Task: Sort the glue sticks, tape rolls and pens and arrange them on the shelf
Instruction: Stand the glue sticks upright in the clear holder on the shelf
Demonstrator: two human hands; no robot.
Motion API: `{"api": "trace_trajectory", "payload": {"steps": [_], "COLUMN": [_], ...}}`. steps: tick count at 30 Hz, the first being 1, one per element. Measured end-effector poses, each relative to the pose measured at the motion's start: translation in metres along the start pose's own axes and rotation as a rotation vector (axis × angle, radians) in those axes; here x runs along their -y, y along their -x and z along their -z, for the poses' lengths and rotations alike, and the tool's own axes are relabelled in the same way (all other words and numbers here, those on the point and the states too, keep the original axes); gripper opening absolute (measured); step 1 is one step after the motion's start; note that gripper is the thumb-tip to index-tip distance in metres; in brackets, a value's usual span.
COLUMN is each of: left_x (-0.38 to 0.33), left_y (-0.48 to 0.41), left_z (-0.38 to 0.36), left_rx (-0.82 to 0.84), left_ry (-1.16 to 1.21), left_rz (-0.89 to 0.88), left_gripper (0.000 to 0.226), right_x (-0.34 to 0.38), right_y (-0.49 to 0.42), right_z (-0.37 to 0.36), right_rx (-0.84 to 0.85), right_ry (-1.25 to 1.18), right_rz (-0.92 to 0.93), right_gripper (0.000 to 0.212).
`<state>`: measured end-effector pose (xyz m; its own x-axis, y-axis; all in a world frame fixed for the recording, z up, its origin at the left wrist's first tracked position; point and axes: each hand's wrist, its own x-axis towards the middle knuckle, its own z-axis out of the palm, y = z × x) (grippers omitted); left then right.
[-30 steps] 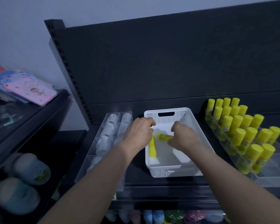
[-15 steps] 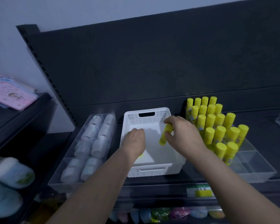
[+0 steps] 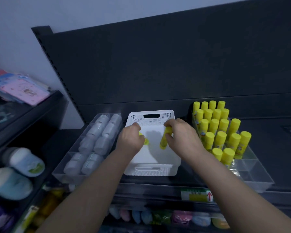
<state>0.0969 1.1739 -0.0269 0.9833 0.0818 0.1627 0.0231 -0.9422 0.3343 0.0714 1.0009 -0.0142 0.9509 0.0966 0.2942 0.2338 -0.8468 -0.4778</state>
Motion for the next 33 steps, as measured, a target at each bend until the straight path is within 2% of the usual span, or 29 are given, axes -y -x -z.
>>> {"api": "trace_trajectory", "payload": {"steps": [5,10,14,22,28,33], "left_x": [0.004,-0.007,-0.031,-0.081,-0.142,-0.181], "left_y": [0.021,0.045,0.064,0.108,0.135,0.14], "left_z": [0.03,0.045,0.058,0.056,0.047,0.038], "left_rx": [-0.253,-0.321,-0.288,-0.187,-0.099,-0.063], "left_ry": [0.254,0.341,0.36,0.425,0.441,0.427], "left_rz": [0.044,0.0,-0.093,-0.265,-0.399,-0.406], "left_gripper": [0.025,0.026,0.023,0.022,0.025,0.028], "right_x": [0.005,0.012,0.015,0.002,-0.037,-0.078], "right_y": [0.0,0.014,0.038,0.12,0.165,0.174], "right_z": [0.003,0.019,0.039,0.085,0.13,0.164], "right_rx": [0.06,0.028,-0.047,-0.107,-0.098,-0.136], "right_ry": [-0.04,-0.055,-0.065,-0.055,0.049,0.114], "right_rz": [0.076,0.121,0.117,-0.034,-0.158,-0.215], "right_gripper": [0.039,0.039,0.04,0.034,0.033,0.034]}}
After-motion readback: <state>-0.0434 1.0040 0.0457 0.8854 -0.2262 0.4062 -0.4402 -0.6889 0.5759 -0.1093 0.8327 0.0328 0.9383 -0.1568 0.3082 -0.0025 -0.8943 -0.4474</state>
